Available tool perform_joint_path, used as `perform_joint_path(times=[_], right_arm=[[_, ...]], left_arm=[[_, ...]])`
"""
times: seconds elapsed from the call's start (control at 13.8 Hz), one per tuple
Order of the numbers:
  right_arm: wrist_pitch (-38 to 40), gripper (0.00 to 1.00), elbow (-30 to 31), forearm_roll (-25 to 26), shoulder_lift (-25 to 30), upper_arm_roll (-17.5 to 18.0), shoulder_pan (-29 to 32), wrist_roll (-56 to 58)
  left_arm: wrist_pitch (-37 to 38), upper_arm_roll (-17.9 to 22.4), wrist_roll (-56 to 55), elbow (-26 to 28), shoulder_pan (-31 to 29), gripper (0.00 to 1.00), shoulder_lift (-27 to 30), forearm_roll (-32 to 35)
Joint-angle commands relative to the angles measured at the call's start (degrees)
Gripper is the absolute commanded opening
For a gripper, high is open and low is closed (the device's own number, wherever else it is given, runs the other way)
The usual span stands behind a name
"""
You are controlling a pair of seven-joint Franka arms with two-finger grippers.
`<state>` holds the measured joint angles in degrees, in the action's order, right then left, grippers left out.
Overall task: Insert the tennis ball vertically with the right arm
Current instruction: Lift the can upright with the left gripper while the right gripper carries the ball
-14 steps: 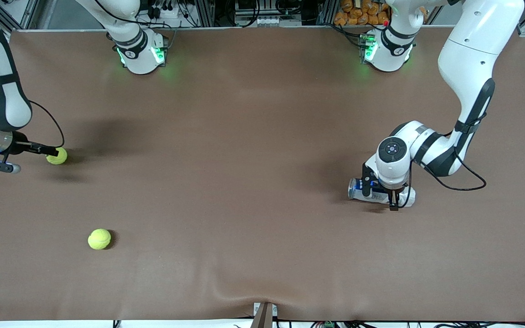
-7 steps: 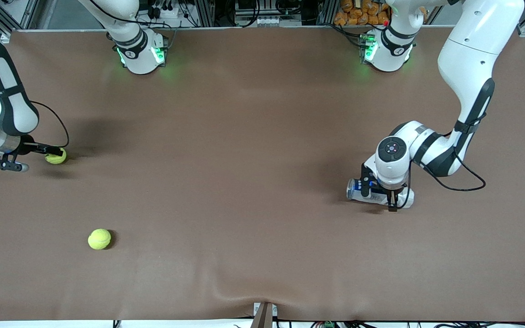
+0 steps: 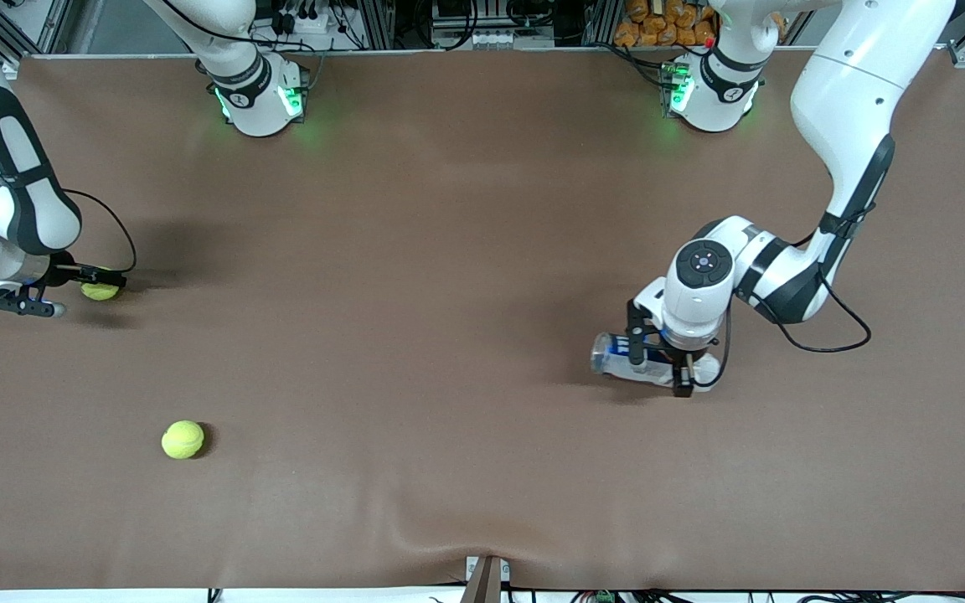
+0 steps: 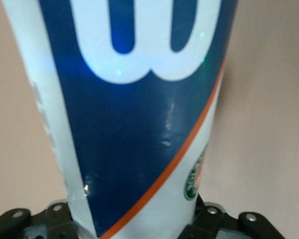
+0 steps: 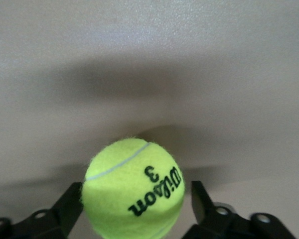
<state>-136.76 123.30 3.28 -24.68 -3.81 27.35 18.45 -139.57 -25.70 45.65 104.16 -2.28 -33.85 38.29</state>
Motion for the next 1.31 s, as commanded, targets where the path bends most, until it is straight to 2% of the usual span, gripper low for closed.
perform_joint_path(times=[0.0, 0.07, 0.15, 0.29, 0.58, 0.65, 0.94, 1.09, 1.24], right_arm=[[-1.93, 0.34, 0.1, -0.21, 0.16, 0.99, 1.39, 1.77], [-1.93, 0.2, -0.16, -0.21, 0.24, 1.08, 1.3, 1.77], [-1.85, 0.16, -0.6, -0.21, 0.33, 1.08, 1.21, 1.77], [-1.41, 0.16, -2.61, -0.12, 0.94, 1.08, 0.87, 2.12], [0.96, 0.17, -7.53, -0.12, 2.88, 1.26, 0.43, 9.49], [3.75, 0.17, -9.72, -0.12, 3.23, 1.26, -0.01, 9.94], [22.9, 0.17, -21.06, -0.21, 3.14, 1.17, -3.44, 8.98], [28.45, 0.17, -23.8, -0.47, 3.14, 1.26, -4.93, 8.19], [34.6, 0.17, -26.08, -2.92, 3.32, 1.26, -6.16, 5.47]], left_arm=[[-0.17, -1.8, -2.4, -6.76, 2.62, 0.77, -1.91, -6.62], [-1.22, -1.81, -3.98, -8.52, 3.94, 0.77, -2.88, -9.08], [-2.97, -1.81, -6.78, -10.36, 5.86, 0.77, -3.76, -11.2], [-7.09, -1.81, -13.45, -12.48, 9.29, 0.77, -5.6, -12.62], [-20.1, -1.72, -22.53, -14.16, 13.43, 0.77, -9.56, -12.71], [-22.38, -1.72, -23.67, -14.34, 14.57, 0.76, -10.18, -12.8], [-29.77, -1.63, -26.23, -14.34, 17.65, 0.76, -11.59, -13.06], [-33.72, -1.63, -27.1, -14.34, 18.88, 0.76, -12.55, -12.98], [-39.87, -1.54, -27.11, -13.99, 19.33, 0.76, -13.61, -12.71]])
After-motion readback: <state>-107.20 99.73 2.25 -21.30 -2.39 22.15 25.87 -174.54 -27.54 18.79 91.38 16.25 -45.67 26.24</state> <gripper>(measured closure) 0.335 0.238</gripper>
